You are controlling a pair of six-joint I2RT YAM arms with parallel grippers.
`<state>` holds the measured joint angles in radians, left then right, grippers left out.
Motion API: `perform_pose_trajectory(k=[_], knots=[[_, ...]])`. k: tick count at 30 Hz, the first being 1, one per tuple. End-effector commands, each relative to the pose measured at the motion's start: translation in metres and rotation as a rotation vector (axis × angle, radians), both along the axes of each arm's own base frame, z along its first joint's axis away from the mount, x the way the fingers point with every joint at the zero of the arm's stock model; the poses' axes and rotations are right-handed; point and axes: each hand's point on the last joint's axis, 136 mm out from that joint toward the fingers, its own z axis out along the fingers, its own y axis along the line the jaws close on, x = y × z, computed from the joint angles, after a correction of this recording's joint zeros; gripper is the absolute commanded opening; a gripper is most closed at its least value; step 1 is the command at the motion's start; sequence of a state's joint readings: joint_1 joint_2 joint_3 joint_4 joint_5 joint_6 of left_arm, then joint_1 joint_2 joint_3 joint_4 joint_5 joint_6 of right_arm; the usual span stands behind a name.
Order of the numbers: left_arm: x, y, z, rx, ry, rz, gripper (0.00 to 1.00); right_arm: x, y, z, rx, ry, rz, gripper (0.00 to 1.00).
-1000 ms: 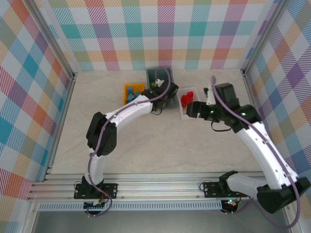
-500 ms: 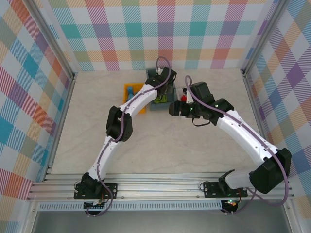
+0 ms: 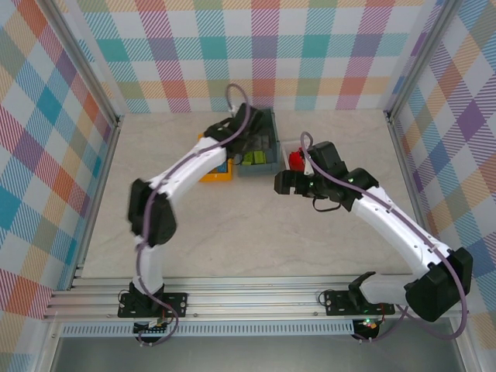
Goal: Sort the legos into containers by color
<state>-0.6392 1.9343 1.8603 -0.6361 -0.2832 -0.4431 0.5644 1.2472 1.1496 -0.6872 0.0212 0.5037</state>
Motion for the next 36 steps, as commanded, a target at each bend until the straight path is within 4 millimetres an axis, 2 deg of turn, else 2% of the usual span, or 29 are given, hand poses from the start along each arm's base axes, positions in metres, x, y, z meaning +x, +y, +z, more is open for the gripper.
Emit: perform_pose_trajectory(k=[1, 4, 6, 9, 11, 13, 16, 20, 25, 27, 29, 32, 34, 35, 36], knots=[[-0.05, 0.021, 0.026, -0.158, -0.017, 0.005, 1.0, -0.008, -0.04, -0.018, -0.128, 0.026, -0.15, 1.0], [-0.096, 0.065, 0.012, -0.129, -0.019, 0.048, 1.0, -0.009, -0.082, -0.022, -0.261, -0.02, -0.311, 1.0], [-0.123, 0.107, 0.007, -0.076, -0.056, 0.14, 1.0, -0.012, -0.11, -0.015, -0.317, -0.086, -0.427, 1.0], [-0.161, 0.193, 0.0, 0.068, -0.126, 0.401, 1.0, -0.013, -0.152, 0.004, -0.35, -0.237, -0.593, 1.0], [-0.184, 0.243, -0.001, 0.174, -0.198, 0.532, 1.0, 0.002, -0.166, 0.009, -0.332, -0.414, -0.581, 1.0], [-0.191, 0.267, -0.011, 0.247, -0.278, 0.559, 1.0, 0.015, -0.169, 0.004, -0.327, -0.598, -0.501, 1.0], [-0.186, 0.275, -0.03, 0.293, -0.421, 0.482, 1.0, 0.022, -0.186, -0.012, -0.362, -0.683, -0.493, 1.0], [-0.176, 0.292, -0.072, 0.321, -0.36, 0.455, 1.0, 0.04, -0.191, -0.056, -0.421, -0.533, -0.412, 1.0], [-0.133, 0.292, -0.119, 0.297, -0.288, 0.402, 1.0, 0.067, -0.192, -0.103, -0.397, -0.49, -0.394, 1.0], [-0.111, 0.286, -0.128, 0.298, -0.247, 0.349, 1.0, 0.079, -0.189, -0.11, -0.371, -0.462, -0.366, 1.0], [-0.091, 0.28, -0.128, 0.279, -0.273, 0.318, 1.0, 0.091, -0.186, -0.105, -0.339, -0.524, -0.352, 1.0], [-0.064, 0.28, -0.127, 0.255, -0.302, 0.302, 1.0, 0.106, -0.187, -0.097, -0.314, -0.612, -0.343, 1.0], [-0.055, 0.281, -0.132, 0.264, -0.326, 0.283, 1.0, 0.112, -0.192, -0.11, -0.268, -0.606, -0.351, 1.0], [-0.057, 0.284, -0.142, 0.25, -0.31, 0.291, 1.0, 0.11, -0.192, -0.12, -0.256, -0.593, -0.338, 1.0], [-0.058, 0.284, -0.144, 0.232, -0.352, 0.284, 1.0, 0.11, -0.19, -0.12, -0.249, -0.629, -0.331, 1.0]])
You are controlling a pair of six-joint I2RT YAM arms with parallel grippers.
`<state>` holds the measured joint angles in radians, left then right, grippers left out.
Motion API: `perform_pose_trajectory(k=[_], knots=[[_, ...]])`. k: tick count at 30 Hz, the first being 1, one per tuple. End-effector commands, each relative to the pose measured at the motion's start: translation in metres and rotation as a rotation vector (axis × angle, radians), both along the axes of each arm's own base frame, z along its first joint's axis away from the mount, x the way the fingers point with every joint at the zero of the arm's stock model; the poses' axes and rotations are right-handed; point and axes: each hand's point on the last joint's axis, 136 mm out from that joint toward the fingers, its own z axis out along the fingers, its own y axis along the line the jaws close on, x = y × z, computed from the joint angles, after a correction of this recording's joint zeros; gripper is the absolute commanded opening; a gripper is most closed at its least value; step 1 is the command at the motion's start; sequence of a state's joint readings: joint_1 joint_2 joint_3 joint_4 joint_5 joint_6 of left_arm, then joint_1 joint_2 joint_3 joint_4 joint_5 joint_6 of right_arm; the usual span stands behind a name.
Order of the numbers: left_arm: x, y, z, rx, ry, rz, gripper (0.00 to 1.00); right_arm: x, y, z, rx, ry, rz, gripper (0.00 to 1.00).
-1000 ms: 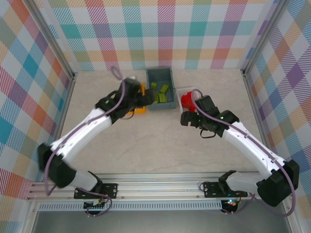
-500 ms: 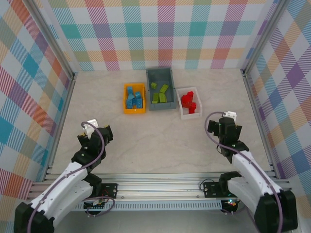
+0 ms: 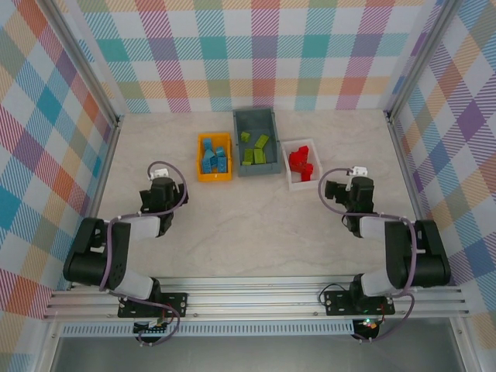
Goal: Sort the legos into containers by color
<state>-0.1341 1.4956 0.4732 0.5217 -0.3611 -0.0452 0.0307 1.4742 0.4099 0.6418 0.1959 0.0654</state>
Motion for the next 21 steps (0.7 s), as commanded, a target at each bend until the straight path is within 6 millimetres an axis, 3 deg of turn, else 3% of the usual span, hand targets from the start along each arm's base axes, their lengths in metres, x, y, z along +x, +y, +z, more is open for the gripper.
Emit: perform_pose_trajectory(k=[1, 4, 7, 21], knots=[[0.009, -0.004, 0.014, -0.03, -0.162, -0.063, 1.0, 0.01, 0.011, 0.022, 0.032, -0.156, 0.086, 1.0], [0.0, -0.005, 0.019, -0.035, -0.233, -0.079, 1.0, 0.009, 0.01, 0.022, 0.031, -0.163, 0.079, 1.0], [0.014, -0.005, 0.014, -0.037, -0.168, -0.074, 1.0, 0.014, 0.008, 0.019, 0.024, -0.133, 0.065, 1.0], [0.015, -0.003, 0.012, -0.049, -0.165, -0.073, 1.0, 0.015, 0.01, 0.019, 0.022, -0.129, 0.067, 1.0]])
